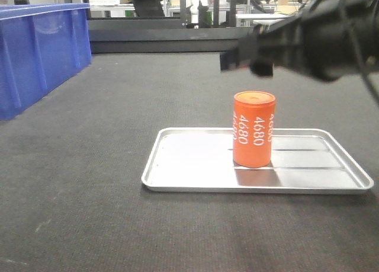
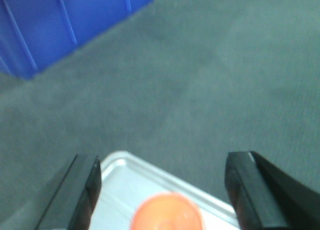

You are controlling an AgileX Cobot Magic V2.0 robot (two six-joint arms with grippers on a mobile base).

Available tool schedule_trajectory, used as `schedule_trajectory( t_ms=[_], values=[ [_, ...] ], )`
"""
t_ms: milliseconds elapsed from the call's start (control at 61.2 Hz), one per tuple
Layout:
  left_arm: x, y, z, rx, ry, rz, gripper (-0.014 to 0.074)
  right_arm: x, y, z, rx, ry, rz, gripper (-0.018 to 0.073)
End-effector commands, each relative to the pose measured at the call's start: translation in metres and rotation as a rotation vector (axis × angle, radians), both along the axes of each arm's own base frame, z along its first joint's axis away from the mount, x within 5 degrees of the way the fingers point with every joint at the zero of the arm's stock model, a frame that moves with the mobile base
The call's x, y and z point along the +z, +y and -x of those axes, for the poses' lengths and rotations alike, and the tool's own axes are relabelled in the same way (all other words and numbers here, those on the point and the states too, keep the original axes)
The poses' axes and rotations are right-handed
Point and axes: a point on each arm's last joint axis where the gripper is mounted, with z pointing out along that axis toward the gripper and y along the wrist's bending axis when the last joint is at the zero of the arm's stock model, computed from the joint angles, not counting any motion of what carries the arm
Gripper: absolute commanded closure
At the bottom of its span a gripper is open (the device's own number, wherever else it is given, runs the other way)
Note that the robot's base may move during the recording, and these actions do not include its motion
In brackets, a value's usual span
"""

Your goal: Grab orange capacitor from left shelf to right conveyor

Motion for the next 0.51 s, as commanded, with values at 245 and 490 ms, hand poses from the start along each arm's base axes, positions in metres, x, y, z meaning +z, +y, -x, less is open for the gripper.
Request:
schedule_trajectory(
  t_ms=[245, 490],
  values=[
    [-0.001, 0.0, 0.0, -0.001, -0.066, 0.012, 0.0722, 0.072, -0.02, 0.034, -0.003, -0.197, -0.108, 0.0268],
    [-0.001, 0.0, 0.0, -0.001, -0.066, 0.012, 0.0722, 0.096, -0.036, 0.06, -0.004, -0.247, -0.136, 0.0503]
  ],
)
